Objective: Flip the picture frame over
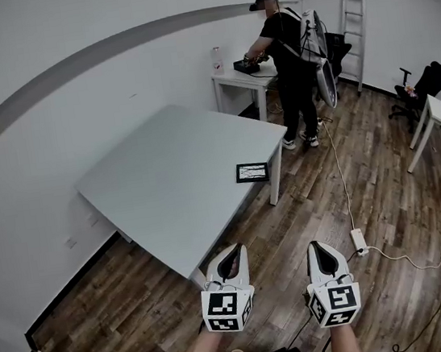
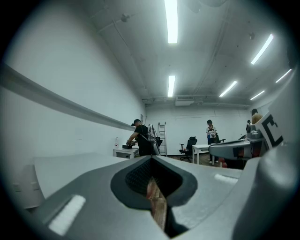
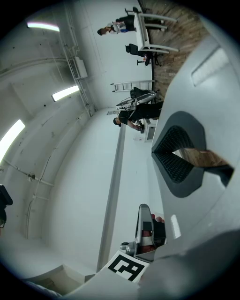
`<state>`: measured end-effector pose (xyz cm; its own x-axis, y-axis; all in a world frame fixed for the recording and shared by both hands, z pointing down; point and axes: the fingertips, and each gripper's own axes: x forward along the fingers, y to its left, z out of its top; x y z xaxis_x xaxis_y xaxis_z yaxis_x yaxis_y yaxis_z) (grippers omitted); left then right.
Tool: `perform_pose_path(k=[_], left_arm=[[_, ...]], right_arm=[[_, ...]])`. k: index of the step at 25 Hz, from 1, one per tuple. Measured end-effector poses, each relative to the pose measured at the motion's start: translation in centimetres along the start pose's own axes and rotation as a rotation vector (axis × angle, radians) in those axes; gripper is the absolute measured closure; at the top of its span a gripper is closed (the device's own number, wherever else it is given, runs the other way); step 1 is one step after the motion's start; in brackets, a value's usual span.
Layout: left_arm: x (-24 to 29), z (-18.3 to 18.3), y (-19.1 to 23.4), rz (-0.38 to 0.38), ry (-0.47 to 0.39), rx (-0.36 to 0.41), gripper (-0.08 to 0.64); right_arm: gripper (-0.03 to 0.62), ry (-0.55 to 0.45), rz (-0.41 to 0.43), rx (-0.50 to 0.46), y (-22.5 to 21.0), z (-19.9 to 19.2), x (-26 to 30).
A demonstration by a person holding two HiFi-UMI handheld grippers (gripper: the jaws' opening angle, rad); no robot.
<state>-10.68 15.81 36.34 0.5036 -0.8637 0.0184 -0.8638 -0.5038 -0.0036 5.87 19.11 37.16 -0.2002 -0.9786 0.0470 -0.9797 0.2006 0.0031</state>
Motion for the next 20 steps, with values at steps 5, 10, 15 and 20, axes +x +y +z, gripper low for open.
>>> perform_pose_path(k=[5, 10, 15, 20], left_arm=[[0.6, 0.2, -0.9, 0.0, 0.001, 0.01, 0.56], [1.8, 0.8, -2.5, 0.001, -0.003, 0.022, 0.56], [3.1, 1.1, -5.0, 0.008, -0.007, 0.034, 0.56], [4.0, 1.2, -6.8, 0.022, -0.01, 0.031, 0.56]], right_arm=[[0.568, -0.011, 0.006, 0.023, -1.1, -0.1, -0.2], [0.568, -0.02, 0.009, 0.033, -3.1, 0.1, -0.5], [0.568, -0.024, 0.02, 0.035, -5.6, -0.2, -1.2], [0.569, -0.029, 0.03, 0.04, -8.0, -0.5, -1.7]])
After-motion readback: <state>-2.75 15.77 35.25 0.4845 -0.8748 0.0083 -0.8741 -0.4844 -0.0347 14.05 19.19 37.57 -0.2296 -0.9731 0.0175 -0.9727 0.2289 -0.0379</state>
